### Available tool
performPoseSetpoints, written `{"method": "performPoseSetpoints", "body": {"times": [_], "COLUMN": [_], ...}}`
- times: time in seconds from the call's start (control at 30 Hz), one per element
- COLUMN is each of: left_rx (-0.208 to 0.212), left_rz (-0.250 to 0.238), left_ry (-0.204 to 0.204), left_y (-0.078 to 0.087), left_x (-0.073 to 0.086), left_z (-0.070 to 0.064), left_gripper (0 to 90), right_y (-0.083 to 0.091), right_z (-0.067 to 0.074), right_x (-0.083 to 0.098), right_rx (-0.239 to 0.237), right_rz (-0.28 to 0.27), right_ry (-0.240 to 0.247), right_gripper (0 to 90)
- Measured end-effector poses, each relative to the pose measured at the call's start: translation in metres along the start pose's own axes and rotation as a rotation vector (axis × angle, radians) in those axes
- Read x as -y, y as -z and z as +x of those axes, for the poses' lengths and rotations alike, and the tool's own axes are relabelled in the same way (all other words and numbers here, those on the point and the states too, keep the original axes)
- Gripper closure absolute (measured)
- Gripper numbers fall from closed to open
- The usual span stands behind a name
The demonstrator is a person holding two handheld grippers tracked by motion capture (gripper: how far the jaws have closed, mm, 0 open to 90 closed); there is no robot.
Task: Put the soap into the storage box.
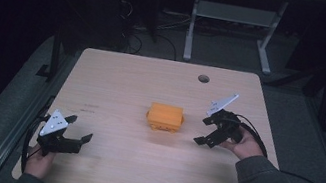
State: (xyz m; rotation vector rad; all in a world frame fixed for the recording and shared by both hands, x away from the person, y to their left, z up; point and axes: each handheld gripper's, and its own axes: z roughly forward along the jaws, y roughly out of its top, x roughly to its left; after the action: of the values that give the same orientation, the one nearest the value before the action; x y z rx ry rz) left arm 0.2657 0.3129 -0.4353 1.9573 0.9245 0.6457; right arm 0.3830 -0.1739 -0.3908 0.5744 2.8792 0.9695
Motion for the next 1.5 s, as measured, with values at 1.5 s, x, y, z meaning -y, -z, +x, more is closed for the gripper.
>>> {"method": "performPoseSetpoints", "body": {"times": [1.5], "left_rx": [0.004], "left_rz": [0.011], "left_ry": [-0.006], "left_y": [-0.002], "left_x": [0.0], "left_z": [-0.002], "left_gripper": [14.2], "right_y": [0.004], "right_z": [0.025], "right_x": [0.07], "right_rx": [0.029], "right_rz": [0.013], "right_ry": [-0.1], "right_gripper": [14.4]}}
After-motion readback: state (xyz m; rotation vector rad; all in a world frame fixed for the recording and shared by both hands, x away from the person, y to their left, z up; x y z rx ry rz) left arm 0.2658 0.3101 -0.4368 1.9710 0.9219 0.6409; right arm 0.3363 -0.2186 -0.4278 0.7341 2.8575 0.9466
